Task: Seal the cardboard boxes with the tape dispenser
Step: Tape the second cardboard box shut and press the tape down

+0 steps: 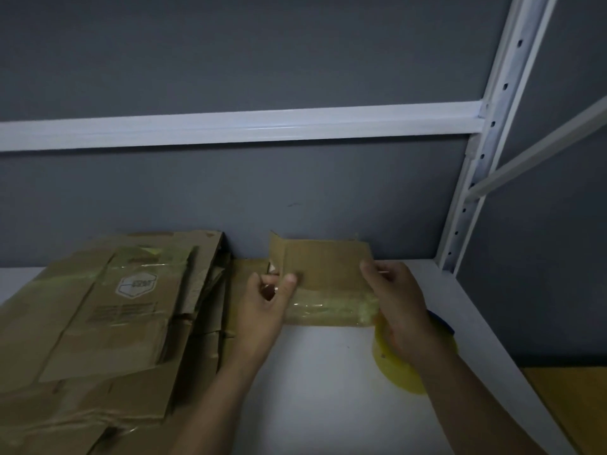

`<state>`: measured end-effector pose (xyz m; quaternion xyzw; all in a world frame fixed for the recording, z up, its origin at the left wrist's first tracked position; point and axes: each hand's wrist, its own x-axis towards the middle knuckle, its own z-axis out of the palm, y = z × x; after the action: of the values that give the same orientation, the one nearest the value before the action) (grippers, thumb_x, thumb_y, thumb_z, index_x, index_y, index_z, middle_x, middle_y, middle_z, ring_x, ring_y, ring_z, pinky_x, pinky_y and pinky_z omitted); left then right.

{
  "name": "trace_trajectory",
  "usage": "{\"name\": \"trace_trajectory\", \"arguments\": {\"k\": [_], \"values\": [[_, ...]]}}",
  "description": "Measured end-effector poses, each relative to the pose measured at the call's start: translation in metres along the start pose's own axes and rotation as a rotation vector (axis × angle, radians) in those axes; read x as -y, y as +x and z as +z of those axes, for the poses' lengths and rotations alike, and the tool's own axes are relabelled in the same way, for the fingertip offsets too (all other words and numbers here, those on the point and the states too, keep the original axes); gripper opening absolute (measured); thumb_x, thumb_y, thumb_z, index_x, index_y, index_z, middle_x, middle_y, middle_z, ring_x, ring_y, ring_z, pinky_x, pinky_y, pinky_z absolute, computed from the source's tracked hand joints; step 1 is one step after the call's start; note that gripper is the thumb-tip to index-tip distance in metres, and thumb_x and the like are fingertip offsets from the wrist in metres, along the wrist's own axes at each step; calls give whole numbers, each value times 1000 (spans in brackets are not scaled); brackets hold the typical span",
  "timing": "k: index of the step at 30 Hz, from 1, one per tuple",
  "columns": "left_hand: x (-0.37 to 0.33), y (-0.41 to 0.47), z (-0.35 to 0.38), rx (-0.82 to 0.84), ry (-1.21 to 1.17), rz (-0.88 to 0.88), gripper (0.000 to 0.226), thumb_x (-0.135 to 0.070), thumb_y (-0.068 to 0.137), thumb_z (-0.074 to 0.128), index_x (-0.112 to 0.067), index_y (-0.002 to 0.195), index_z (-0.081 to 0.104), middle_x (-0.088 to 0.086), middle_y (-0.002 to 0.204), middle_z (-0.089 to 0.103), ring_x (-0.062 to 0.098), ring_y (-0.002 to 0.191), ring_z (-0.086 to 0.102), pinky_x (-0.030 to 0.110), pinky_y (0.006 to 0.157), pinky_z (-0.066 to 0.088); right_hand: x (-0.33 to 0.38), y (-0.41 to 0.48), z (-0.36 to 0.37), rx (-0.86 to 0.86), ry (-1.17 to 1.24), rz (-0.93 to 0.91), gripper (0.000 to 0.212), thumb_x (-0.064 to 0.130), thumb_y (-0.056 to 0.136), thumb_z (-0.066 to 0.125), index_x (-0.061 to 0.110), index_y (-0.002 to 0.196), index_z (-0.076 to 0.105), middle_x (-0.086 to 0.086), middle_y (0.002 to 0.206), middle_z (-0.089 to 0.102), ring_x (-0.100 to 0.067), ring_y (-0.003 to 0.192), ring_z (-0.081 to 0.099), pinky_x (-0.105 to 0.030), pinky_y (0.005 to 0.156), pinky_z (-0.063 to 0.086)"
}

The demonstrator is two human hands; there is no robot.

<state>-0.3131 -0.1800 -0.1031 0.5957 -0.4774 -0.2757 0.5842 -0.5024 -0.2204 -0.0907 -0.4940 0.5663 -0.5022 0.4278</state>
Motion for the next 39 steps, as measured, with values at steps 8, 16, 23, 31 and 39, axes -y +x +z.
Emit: {"name": "trace_trajectory", "arguments": {"k": [8, 16, 23, 31, 39], "values": [[34, -11, -11, 138, -38, 60, 46, -20, 79, 79, -23, 117, 53, -9, 110, 66, -3, 98, 64, 8, 71, 49, -17, -19, 5, 268, 115, 28, 34, 21, 82, 66, 38, 111, 60, 7, 111, 66, -12, 100, 63, -34, 84, 53], [20, -9, -19, 136, 249, 146, 116, -52, 66, 82, -48, 149, 1, -23, 139, 14, -4, 121, 32, 11, 88, 38, -20, -8, 6, 211, -204, -29, 40, 37, 98, 43, 5, 77, 54, -9, 76, 55, -19, 72, 52, -31, 64, 36], [16, 16, -31, 351, 593, 203, 48, -37, 73, 80, -50, 106, 47, -19, 127, 25, 10, 116, 42, 19, 80, 41, -12, 13, 1, 507, -595, -156, 34, 17, 94, 50, 42, 113, 61, 1, 114, 38, -13, 104, 49, -25, 97, 44], [29, 13, -33, 282, 535, 369, 38, -23, 80, 76, -44, 79, 45, -31, 133, 34, 2, 110, 47, 17, 83, 45, 14, 28, -2, 689, -950, -187, 20, 41, 98, 41, 44, 103, 60, 4, 116, 28, -18, 96, 53, -35, 94, 45], [17, 7, -30, 220, 469, 239, 31, -66, 72, 54, -53, 99, 48, -25, 101, 56, -3, 90, 57, 29, 73, 55, 7, 13, -22, 550, -475, -203, 38, 68, 80, 44, 36, 100, 38, 4, 100, 55, -16, 86, 60, -46, 81, 52]]}}
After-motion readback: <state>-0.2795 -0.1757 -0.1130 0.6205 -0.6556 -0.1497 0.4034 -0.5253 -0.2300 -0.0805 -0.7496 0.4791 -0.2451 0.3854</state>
